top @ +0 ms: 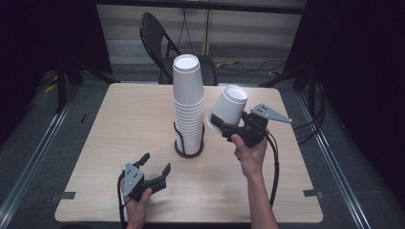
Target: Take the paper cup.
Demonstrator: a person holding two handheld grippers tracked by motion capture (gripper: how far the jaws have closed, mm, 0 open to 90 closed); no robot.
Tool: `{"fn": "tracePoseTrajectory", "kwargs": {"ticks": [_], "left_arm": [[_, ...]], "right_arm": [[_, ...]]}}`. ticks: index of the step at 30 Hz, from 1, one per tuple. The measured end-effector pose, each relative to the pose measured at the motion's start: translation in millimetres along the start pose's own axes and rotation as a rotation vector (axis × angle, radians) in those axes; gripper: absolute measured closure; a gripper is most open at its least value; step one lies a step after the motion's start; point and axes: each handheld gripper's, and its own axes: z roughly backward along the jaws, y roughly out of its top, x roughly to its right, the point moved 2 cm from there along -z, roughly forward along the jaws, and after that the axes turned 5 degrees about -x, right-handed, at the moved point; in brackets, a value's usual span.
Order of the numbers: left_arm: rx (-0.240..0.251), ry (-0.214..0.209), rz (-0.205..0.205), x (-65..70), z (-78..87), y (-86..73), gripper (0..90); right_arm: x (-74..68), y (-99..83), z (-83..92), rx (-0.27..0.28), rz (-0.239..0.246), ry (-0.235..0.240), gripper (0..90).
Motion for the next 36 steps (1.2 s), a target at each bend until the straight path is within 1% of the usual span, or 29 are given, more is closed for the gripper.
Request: {"fn": "tracePoseTrajectory", "kwargs": {"ticks": [2, 3, 5, 6, 7, 9, 10, 11, 13, 14, 15, 17, 18, 19, 20, 21, 23, 24, 27, 28, 29, 30, 32, 33, 35, 36], "left_arm": [[-0.009, -0.007, 0.001, -0.8, -0.6, 0.3, 17.7], [-0.013, -0.004, 0.004, -1.3, -1.1, 0.5, 18.6], [-0.027, -0.038, 0.004, -2.5, -1.3, 0.7, 18.4], [-0.031, -0.048, 0.008, -1.9, -1.7, 0.8, 20.1], [-0.031, -0.048, 0.008, -1.9, -1.7, 0.8, 22.0], [-0.029, -0.05, 0.011, -0.5, -2.5, 0.8, 21.5], [-0.034, -0.052, 0.01, 1.1, -2.9, 1.3, 21.2], [-0.034, -0.052, 0.01, 1.1, -2.9, 1.3, 20.5], [-0.039, -0.057, 0.009, 1.8, -3.1, 2.7, 20.3], [-0.047, -0.062, 0.009, 3.1, -3.3, 3.7, 20.4], [-0.046, -0.056, 0.014, 4.2, -3.4, 4.8, 21.1], [-0.047, -0.075, 0.016, 6.0, -3.4, 6.8, 21.9], [-0.053, -0.084, 0.003, 6.6, -3.8, 8.2, 22.8], [-0.051, -0.09, 0.002, 7.2, -4.2, 8.9, 23.8], [-0.047, -0.103, 0.014, 8.4, -4.4, 9.7, 25.0], [-0.042, -0.109, 0.012, 8.7, -4.6, 10.4, 26.0], [-0.035, -0.121, 0.018, 10.4, -5.0, 11.3, 26.4], [-0.032, -0.127, 0.013, 10.8, -4.9, 11.5, 27.2], [-0.035, -0.139, 0.006, 14.7, -5.4, 11.3, 28.1], [-0.033, -0.148, 0.002, 17.2, -5.8, 10.7, 28.7], [-0.033, -0.148, 0.002, 17.2, -5.8, 10.7, 29.2], [-0.029, -0.15, -0.011, 18.1, -6.3, 10.6, 29.2], [-0.026, -0.164, -0.014, 20.1, -7.3, 10.5, 29.2], [-0.027, -0.163, -0.017, 21.0, -8.1, 10.4, 29.0], [-0.032, -0.177, -0.022, 22.2, -9.2, 10.3, 29.0], [-0.028, -0.176, -0.019, 22.9, -9.8, 10.0, 28.9]], "right_arm": [[-0.5, -2.9, 0.0, -0.002, -0.001, 0.004, 15.8], [-1.7, -9.6, 0.1, -0.01, -0.012, 0.007, 15.8], [-1.8, -15.5, -0.2, -0.014, -0.02, 0.01, 15.8], [-2.1, -19.0, -0.6, -0.02, -0.024, 0.008, 15.8], [-2.1, -19.0, -0.6, -0.02, -0.024, 0.008, 15.8], [-2.9, -26.6, -1.0, -0.027, -0.021, -0.001, 15.7], [-4.1, -33.0, -1.3, -0.026, -0.044, 0.003, 15.8], [-4.1, -33.0, -1.3, -0.026, -0.044, 0.003, 15.8], [-6.3, -41.1, -2.1, -0.021, -0.072, 0.022, 15.8], [-6.5, -43.5, -2.5, -0.02, -0.073, 0.023, 15.8], [-7.0, -47.2, -3.0, -0.02, -0.092, 0.029, 15.8], [-7.5, -52.0, -3.4, -0.02, -0.104, 0.034, 15.8], [-7.7, -53.7, -3.4, -0.019, -0.11, 0.034, 15.8], [-8.3, -56.7, -3.7, -0.025, -0.114, 0.039, 15.8], [-8.7, -58.6, -3.8, -0.027, -0.114, 0.037, 15.8], [-9.4, -61.9, -3.4, -0.032, -0.119, 0.036, 15.8], [-9.8, -67.5, -3.6, -0.031, -0.133, 0.051, 15.8], [-10.4, -70.1, -3.5, -0.032, -0.138, 0.05, 15.8], [-12.3, -78.2, -3.3, -0.032, -0.162, 0.066, 15.8], [-14.0, -82.5, -2.8, -0.037, -0.165, 0.068, 15.8], [-14.0, -82.5, -2.8, -0.037, -0.165, 0.068, 15.8], [-14.9, -84.6, -2.5, -0.033, -0.173, 0.076, 15.8], [-16.8, -89.2, -2.1, -0.027, -0.194, 0.086, 15.9], [-17.8, -91.6, -2.3, -0.028, -0.204, 0.098, 15.9], [-20.4, -96.0, -3.8, -0.032, -0.206, 0.098, 15.9], [-21.2, -97.6, -4.4, -0.034, -0.209, 0.102, 15.9]]}}
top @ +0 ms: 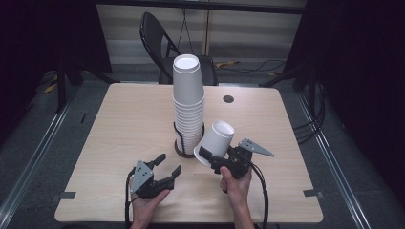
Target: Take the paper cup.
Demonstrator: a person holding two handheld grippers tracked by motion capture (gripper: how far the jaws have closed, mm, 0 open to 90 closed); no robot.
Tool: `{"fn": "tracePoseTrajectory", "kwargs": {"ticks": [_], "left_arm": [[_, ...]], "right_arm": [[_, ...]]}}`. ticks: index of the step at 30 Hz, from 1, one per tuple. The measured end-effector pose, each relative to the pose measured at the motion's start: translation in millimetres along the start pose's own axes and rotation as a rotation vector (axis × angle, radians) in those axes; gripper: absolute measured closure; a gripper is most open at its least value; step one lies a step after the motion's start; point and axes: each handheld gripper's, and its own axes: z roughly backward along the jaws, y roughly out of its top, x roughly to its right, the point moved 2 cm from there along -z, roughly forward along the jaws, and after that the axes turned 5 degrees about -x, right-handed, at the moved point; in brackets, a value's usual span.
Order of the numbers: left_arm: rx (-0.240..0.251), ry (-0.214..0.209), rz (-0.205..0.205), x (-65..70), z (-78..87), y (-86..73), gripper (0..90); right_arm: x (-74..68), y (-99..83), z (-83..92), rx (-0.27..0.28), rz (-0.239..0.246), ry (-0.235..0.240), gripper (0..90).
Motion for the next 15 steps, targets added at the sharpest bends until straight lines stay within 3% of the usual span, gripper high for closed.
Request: {"fn": "tracePoseTrajectory", "kwargs": {"ticks": [7, 11, 15], "left_arm": [[0.002, -0.006, -0.01, 3.2, -1.8, -1.5, 30.1], [-0.007, -0.014, -0.02, 5.2, -2.7, -2.1, 31.7], [-0.019, -0.03, -0.002, 7.3, -4.0, -2.5, 31.4]], "right_arm": [[-4.6, -14.9, -5.7, -0.011, -0.019, 0.002, 15.9], [-7.1, -25.3, -7.7, -0.009, -0.058, 0.026, 15.9], [-8.3, -28.7, -9.6, -0.008, -0.071, 0.03, 15.9]]}}
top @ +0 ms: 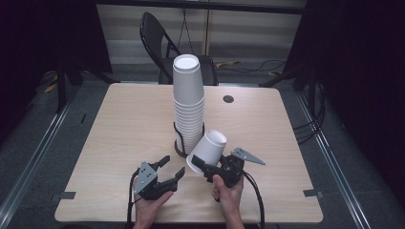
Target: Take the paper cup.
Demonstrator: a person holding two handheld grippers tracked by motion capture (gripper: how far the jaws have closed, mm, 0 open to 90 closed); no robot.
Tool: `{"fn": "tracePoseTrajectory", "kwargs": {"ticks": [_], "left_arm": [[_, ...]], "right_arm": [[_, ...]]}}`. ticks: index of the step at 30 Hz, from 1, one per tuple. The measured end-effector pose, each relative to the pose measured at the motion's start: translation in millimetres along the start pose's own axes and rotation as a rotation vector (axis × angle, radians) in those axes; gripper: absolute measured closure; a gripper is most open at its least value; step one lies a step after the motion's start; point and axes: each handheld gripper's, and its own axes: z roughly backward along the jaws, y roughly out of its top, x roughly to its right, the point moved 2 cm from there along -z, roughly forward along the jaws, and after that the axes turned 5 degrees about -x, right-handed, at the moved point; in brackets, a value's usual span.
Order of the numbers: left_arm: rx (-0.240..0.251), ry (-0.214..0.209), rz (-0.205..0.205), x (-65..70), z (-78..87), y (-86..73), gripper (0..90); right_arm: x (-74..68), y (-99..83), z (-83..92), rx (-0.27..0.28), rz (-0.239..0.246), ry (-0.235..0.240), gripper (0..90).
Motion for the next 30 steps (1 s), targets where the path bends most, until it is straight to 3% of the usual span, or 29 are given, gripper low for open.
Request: {"fn": "tracePoseTrajectory", "kwargs": {"ticks": [4, 5, 13, 17, 18, 23, 30], "left_arm": [[0.008, -0.003, 0.012, 1.6, -0.6, 0.2, 32.9], [0.013, -0.005, 0.007, 1.5, -0.9, 0.6, 34.2], [0.007, 0.004, -0.022, 4.1, -3.6, 1.9, 36.4], [0.017, -0.006, -0.024, 4.7, -4.9, 1.6, 42.5], [0.021, -0.006, -0.022, 4.9, -5.5, 1.6, 43.7], [0.043, -0.016, -0.011, 5.1, -6.5, 1.8, 50.0], [0.054, -0.021, -0.031, 6.7, -9.2, 2.2, 56.4]], "right_arm": [[-0.9, -6.3, -1.3, 0.014, -0.034, 0.017, 15.8], [-0.2, -9.2, -1.6, 0.019, -0.063, 0.036, 15.9], [-0.2, -16.5, -3.1, 0.03, -0.161, 0.088, 15.9], [1.0, -21.6, -5.3, 0.034, -0.251, 0.14, 15.8], [1.9, -23.9, -6.4, 0.034, -0.296, 0.17, 15.8], [3.1, -27.9, -9.0, 0.017, -0.378, 0.208, 15.8], [-1.0, -30.8, -11.4, -0.003, -0.395, 0.223, 15.8]]}}
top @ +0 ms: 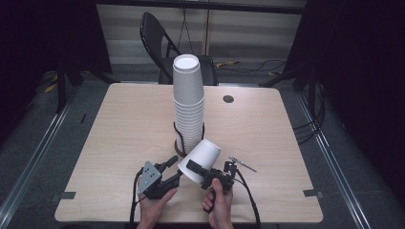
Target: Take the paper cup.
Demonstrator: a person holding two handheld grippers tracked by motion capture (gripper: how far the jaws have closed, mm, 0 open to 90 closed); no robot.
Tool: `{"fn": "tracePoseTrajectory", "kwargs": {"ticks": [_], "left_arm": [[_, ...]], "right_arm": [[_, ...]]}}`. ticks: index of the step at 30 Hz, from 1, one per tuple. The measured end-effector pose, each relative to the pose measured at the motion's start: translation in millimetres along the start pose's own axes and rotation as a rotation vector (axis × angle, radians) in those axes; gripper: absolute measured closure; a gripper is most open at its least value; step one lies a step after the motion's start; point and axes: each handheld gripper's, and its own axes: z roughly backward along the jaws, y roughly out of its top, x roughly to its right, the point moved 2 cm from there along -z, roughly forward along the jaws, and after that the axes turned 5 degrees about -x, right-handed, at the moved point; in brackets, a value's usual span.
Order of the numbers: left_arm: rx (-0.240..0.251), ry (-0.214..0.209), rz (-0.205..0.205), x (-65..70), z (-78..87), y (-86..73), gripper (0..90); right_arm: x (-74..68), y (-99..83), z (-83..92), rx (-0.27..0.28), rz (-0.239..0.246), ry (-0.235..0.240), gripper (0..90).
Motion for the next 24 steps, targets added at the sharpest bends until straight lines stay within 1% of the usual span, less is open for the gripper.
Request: {"fn": "tracePoseTrajectory", "kwargs": {"ticks": [2, 4, 5, 8, 11, 12, 13, 14, 15, 17, 18, 20, 21, 22, 24], "left_arm": [[0.003, 0.0, -0.003, 1.4, -1.3, 0.3, 58.1], [0.007, 0.007, -0.009, 2.9, -3.1, 0.4, 59.8], [0.01, 0.01, -0.014, 3.1, -3.8, 0.4, 60.6], [0.016, 0.009, -0.01, 3.9, -5.7, 0.5, 63.1], [0.026, 0.007, -0.009, 5.5, -6.6, 1.0, 65.8], [0.03, -0.001, -0.003, 6.2, -7.6, 1.4, 65.9], [0.025, 0.002, -0.01, 6.6, -8.5, 1.7, 66.8], [0.022, 0.016, -0.018, 7.1, -8.8, 1.8, 67.9], [0.031, 0.021, -0.02, 7.7, -9.6, 1.9, 69.2], [0.029, 0.019, -0.023, 8.1, -9.9, 2.0, 73.4], [0.032, 0.016, -0.021, 8.0, -10.0, 2.0, 73.4], [0.039, 0.007, -0.001, 7.9, -9.7, 2.7, 78.6], [0.044, -0.002, 0.025, 7.0, -9.8, 2.5, 78.7], [0.05, 0.001, 0.02, 6.7, -9.7, 2.3, 79.3], [0.049, 0.004, 0.028, 7.0, -8.7, 1.8, 81.5]], "right_arm": [[0.4, -2.6, -1.8, -0.003, -0.033, 0.026, 15.8], [1.3, -5.0, -3.5, -0.01, -0.056, 0.031, 15.8], [1.7, -6.0, -4.1, -0.013, -0.058, 0.034, 15.8], [2.3, -10.4, -6.3, -0.032, -0.077, 0.04, 15.8], [2.7, -13.6, -8.6, -0.044, -0.086, 0.045, 15.8], [3.2, -14.1, -9.2, -0.049, -0.085, 0.044, 15.8], [3.7, -14.1, -9.7, -0.05, -0.08, 0.035, 15.8], [4.4, -14.1, -9.9, -0.053, -0.079, 0.031, 15.8], [4.9, -14.2, -10.0, -0.058, -0.08, 0.034, 15.8], [3.6, -14.4, -10.1, -0.063, -0.074, 0.038, 15.7], [3.6, -14.4, -10.1, -0.063, -0.074, 0.038, 15.7], [3.9, -14.5, -10.5, -0.073, -0.063, 0.036, 15.2], [3.3, -14.8, -10.9, -0.082, -0.048, 0.029, 14.9], [1.9, -14.9, -11.1, -0.085, -0.02, 0.017, 14.3], [1.3, -13.5, -11.7, -0.082, -0.006, 0.015, 13.6]]}}
